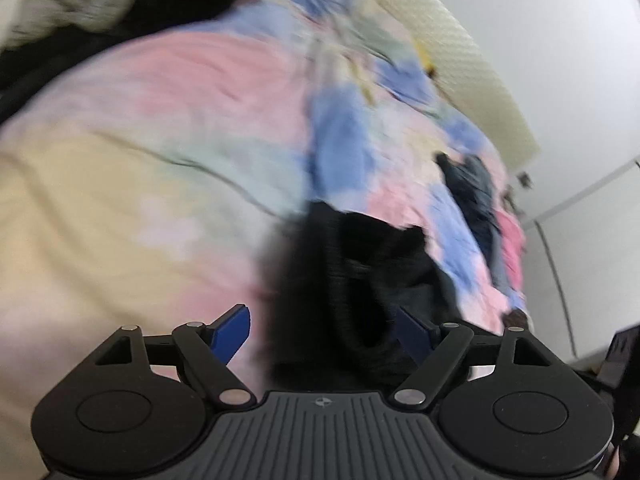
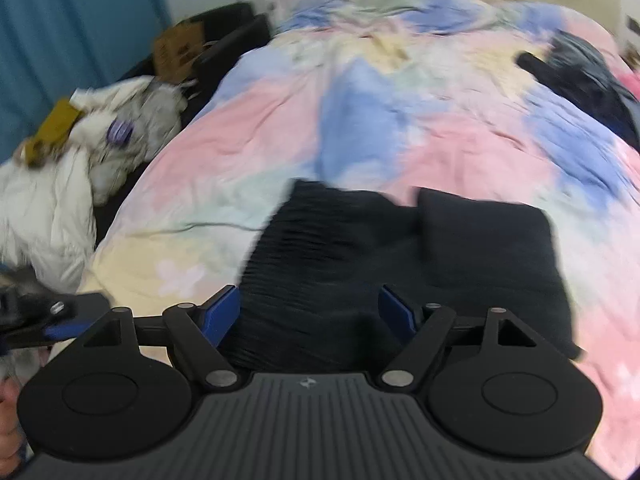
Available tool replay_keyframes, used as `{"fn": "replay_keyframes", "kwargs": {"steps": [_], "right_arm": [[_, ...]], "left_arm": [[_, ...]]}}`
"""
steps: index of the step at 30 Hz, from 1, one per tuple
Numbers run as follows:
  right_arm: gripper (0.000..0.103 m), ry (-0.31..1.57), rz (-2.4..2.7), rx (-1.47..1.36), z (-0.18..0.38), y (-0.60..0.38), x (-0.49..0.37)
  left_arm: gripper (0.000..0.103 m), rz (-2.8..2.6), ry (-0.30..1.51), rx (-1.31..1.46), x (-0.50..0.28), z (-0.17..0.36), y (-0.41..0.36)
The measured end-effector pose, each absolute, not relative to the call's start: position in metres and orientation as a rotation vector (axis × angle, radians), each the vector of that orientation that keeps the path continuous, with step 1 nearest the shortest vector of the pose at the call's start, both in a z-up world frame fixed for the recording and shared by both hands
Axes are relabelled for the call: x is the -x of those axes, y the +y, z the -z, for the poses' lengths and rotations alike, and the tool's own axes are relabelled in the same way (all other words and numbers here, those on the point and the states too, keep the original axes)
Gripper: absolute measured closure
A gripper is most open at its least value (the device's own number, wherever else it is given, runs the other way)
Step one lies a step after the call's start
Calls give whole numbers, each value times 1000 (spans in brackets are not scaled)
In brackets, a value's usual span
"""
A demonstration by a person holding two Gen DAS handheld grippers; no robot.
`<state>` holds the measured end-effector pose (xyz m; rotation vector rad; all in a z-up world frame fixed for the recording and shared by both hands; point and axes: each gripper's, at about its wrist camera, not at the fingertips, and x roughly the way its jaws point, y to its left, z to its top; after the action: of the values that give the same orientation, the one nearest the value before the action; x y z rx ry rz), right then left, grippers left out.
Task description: Fold clothes
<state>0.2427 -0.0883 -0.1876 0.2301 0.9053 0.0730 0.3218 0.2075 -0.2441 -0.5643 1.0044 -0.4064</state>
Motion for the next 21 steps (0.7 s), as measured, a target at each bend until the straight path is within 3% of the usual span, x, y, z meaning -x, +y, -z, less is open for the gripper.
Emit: {"fn": "replay_keyframes", "kwargs": {"steps": [8, 21], "right_arm": [[22, 928, 125, -434, 207, -209, -223], [4, 1057, 133, -702, 297, -288, -253]], "left_arm": [[20, 426, 1100, 449, -365, 279, 128], [12, 392, 1300, 569, -404, 353, 145]]}}
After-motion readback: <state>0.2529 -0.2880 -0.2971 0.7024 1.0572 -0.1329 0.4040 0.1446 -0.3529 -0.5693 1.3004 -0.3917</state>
